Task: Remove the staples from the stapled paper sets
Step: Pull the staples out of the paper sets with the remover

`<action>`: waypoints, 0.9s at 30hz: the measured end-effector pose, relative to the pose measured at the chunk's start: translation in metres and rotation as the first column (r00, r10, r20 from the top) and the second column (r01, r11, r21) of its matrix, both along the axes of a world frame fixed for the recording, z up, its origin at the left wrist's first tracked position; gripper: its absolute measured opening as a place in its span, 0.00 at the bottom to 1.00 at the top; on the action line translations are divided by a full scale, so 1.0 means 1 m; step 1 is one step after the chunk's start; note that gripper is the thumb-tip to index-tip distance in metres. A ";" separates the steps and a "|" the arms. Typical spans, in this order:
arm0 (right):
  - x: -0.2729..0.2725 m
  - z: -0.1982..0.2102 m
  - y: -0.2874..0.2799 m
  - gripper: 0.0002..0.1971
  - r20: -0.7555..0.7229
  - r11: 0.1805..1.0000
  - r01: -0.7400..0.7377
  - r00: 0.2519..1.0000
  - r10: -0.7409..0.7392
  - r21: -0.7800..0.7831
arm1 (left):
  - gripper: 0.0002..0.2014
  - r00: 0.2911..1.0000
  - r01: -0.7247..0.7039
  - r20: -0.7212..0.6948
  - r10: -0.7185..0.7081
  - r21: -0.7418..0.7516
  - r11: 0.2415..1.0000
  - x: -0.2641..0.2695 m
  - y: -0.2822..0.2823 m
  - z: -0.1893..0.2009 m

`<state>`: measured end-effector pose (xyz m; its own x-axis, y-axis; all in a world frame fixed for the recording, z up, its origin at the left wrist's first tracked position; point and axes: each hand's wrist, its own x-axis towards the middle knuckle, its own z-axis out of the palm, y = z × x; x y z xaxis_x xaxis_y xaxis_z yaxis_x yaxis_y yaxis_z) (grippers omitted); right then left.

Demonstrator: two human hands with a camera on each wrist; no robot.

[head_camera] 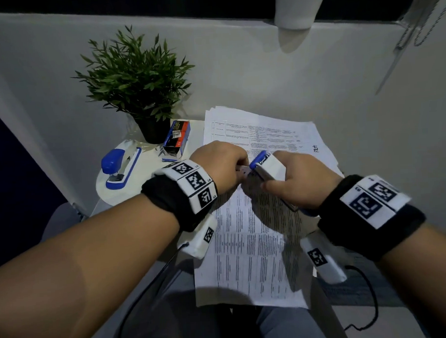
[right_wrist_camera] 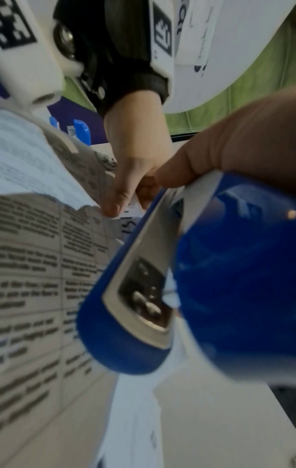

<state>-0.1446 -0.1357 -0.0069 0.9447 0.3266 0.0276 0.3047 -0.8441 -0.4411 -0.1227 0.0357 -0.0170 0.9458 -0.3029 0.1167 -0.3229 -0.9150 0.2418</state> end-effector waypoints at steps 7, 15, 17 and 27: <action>-0.008 -0.020 -0.009 0.16 -0.039 0.983 -0.081 0.996 0.075 -0.162 | 0.06 0.990 0.048 -0.137 -0.037 0.074 0.996 0.001 0.013 -0.022; -0.029 -0.027 -0.016 0.25 -0.064 0.949 -0.174 0.985 0.163 -0.263 | 0.11 0.975 0.164 -0.173 -0.136 0.157 0.974 -0.014 0.027 -0.031; -0.026 -0.029 -0.020 0.15 -0.094 0.973 -0.122 0.990 0.105 -0.197 | 0.11 0.963 0.105 -0.258 -0.081 0.078 0.991 -0.016 0.037 -0.027; -0.019 -0.028 -0.023 0.10 -0.129 0.993 -0.050 0.991 0.037 -0.102 | 0.16 0.983 0.004 -0.185 -0.017 -0.070 0.998 -0.014 0.052 -0.022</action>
